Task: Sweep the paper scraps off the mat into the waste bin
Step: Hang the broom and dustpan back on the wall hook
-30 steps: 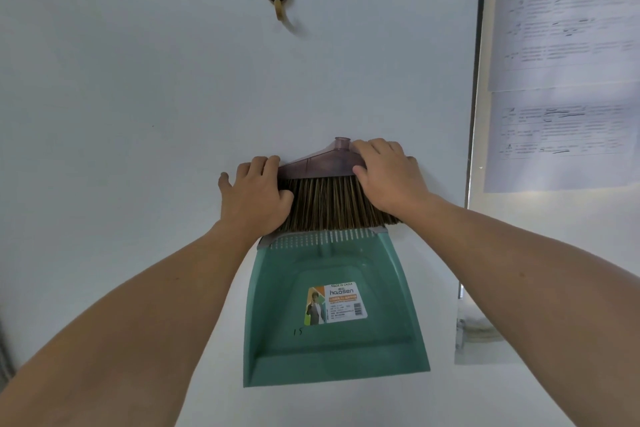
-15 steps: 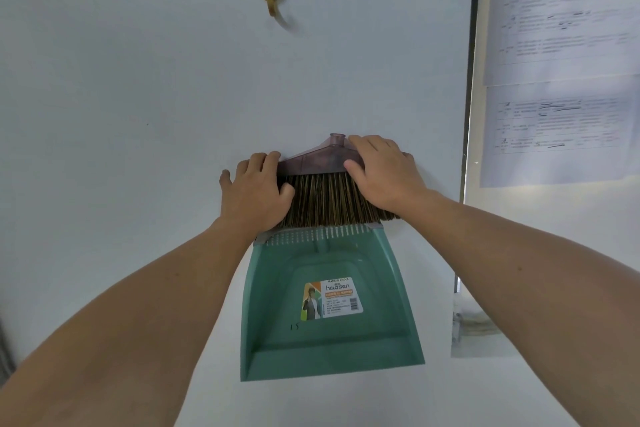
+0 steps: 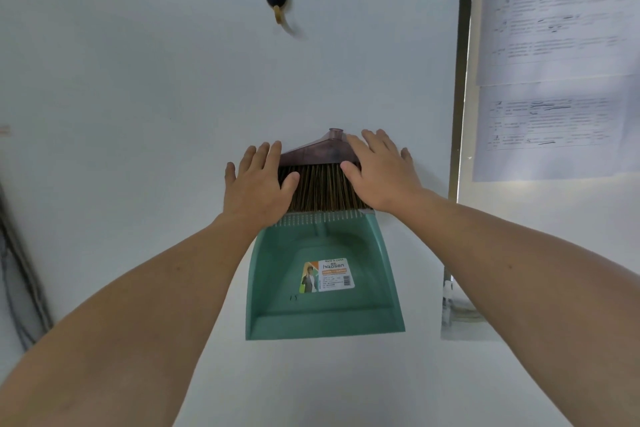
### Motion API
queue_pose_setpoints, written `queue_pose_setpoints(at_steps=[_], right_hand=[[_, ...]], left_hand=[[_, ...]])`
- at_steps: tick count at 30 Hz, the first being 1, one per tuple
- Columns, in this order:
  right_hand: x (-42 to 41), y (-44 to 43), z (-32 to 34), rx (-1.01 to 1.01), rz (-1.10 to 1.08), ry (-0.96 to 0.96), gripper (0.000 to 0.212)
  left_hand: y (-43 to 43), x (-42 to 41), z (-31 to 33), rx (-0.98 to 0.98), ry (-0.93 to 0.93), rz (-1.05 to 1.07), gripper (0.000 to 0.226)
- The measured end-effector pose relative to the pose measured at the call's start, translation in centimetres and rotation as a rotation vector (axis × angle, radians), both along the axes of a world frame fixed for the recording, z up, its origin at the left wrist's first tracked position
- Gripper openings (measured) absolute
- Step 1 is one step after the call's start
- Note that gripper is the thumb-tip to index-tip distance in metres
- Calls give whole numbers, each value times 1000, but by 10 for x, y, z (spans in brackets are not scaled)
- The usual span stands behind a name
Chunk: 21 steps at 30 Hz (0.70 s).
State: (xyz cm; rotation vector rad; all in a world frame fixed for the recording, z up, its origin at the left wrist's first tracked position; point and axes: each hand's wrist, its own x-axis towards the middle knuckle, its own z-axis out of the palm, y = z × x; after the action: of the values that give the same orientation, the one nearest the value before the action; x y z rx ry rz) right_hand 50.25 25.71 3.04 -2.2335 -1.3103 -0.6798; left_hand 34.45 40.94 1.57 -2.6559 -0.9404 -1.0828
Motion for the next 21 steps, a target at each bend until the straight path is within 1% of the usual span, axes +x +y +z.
queue_pose_setpoints(at_steps=[9, 14, 21], right_hand=[[-47, -31, -19, -36, 28, 9, 58], [-78, -63, -27, -39, 2, 24, 58], [-153, -124, -57, -55, -33, 63, 57]], left_hand=[[-42, -44, -9, -15, 18, 24, 68], [-76, -70, -13, -23, -3, -19, 68], [-134, -129, -52, -70, 21, -79, 68]])
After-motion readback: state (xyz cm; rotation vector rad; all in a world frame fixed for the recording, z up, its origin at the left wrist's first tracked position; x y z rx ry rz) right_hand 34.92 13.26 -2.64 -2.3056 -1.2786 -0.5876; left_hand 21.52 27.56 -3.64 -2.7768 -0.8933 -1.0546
